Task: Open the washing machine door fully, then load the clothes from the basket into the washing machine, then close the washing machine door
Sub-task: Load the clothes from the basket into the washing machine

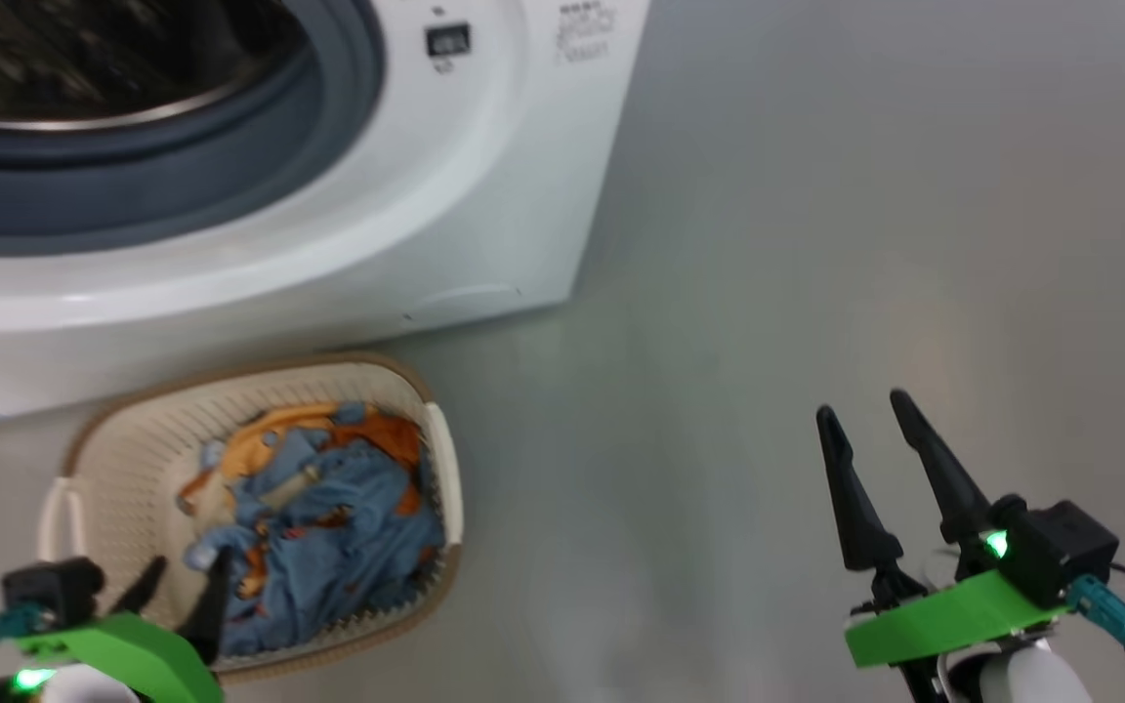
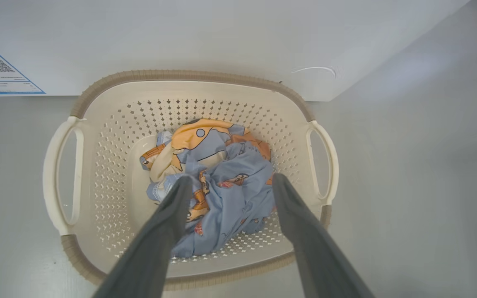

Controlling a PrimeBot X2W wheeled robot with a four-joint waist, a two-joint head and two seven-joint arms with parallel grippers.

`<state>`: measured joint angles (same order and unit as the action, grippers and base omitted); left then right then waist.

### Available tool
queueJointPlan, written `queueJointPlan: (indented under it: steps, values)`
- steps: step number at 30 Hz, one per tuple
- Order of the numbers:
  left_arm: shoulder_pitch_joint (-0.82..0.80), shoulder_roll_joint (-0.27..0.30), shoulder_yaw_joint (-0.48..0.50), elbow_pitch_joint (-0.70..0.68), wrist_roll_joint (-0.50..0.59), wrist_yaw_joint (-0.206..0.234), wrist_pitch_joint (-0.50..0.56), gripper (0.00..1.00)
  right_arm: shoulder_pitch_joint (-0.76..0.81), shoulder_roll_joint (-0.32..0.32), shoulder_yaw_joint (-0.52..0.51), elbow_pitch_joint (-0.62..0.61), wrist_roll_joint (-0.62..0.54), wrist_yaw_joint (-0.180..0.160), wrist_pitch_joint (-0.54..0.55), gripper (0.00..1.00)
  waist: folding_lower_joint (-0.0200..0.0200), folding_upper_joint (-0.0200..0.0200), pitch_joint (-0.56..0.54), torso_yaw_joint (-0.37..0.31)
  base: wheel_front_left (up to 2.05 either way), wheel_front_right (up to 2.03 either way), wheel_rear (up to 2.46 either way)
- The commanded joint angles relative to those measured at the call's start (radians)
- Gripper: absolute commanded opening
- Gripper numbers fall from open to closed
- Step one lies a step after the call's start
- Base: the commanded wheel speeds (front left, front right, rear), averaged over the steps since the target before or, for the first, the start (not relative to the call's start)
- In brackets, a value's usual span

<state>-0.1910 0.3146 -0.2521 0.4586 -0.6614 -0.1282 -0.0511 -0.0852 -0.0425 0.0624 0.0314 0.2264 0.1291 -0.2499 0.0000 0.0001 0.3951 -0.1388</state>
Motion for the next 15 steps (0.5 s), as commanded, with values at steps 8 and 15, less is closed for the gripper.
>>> queueJointPlan:
  steps: [8, 15]
  values:
    - [-0.124, 0.128, -0.056, 0.109, -0.143, -0.002, 0.045, 1.00, -0.070, -0.008, 0.066, -0.054, 0.033, 0.002, -0.012, 1.00, 0.0000, -0.0001, 0.243, -0.140, 0.00, 0.00, 0.00]
    - [-0.195, 0.182, -0.122, 0.187, -0.249, -0.002, 0.076, 1.00, -0.117, -0.008, 0.089, -0.079, 0.040, 0.002, -0.012, 1.00, 0.0000, -0.0001, 0.331, -0.164, 0.00, 0.00, 0.00]
